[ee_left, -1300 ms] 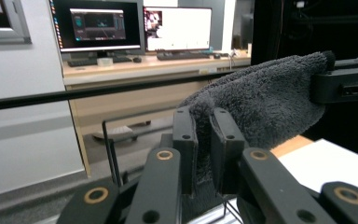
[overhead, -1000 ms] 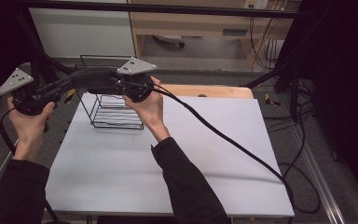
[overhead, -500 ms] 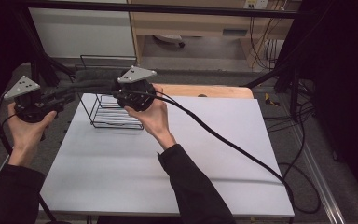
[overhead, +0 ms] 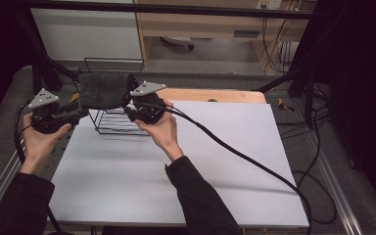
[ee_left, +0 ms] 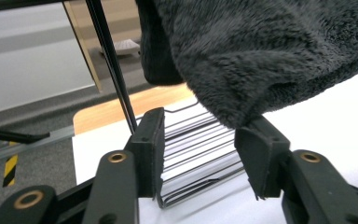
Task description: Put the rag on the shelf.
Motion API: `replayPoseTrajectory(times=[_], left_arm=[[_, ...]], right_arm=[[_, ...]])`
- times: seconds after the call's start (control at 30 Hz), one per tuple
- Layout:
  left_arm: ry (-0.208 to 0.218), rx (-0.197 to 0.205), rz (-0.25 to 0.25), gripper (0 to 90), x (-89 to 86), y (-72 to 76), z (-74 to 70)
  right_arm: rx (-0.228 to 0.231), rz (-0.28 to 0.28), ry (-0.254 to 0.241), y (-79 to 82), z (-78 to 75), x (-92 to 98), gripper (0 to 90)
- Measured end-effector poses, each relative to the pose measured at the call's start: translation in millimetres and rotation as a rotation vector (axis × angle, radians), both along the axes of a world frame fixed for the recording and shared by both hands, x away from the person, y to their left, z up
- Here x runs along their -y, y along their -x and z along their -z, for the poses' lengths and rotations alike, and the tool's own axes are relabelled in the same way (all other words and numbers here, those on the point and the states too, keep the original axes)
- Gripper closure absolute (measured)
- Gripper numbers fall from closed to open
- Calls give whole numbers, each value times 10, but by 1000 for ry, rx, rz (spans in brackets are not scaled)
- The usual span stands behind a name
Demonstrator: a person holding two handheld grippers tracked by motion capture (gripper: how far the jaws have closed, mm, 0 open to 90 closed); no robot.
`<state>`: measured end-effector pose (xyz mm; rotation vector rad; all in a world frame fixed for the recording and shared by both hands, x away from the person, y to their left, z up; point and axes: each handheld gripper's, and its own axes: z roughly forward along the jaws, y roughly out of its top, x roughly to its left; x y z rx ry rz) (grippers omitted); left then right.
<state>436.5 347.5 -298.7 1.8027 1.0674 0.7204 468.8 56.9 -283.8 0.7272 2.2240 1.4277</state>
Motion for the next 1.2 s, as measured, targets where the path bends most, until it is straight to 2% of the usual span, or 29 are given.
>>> replayPoseTrajectory(times=[0.13,0.27,0.43,0.5,0.6,0.8,0.9,1.2], left_arm=[[12,-33,-14,457,20,-56,95],[3,-63,-14,394,53,-80,154],[14,-83,-11,297,72,-53,184],[17,-99,-5,253,79,-35,188],[33,-117,8,208,90,6,188],[39,-132,34,120,127,128,191],[36,-136,55,88,163,200,208],[42,-149,138,80,376,350,360]], right_arm=[[-7,17,-6,-80,134,28,505],[-8,17,-4,-107,192,67,419],[-25,2,-19,-53,139,130,257],[-19,3,-16,-18,98,181,210],[-36,-2,-18,34,37,286,152],[-39,15,16,163,-7,577,83],[-64,31,24,221,-7,759,58],[-89,111,10,416,86,1407,23]])
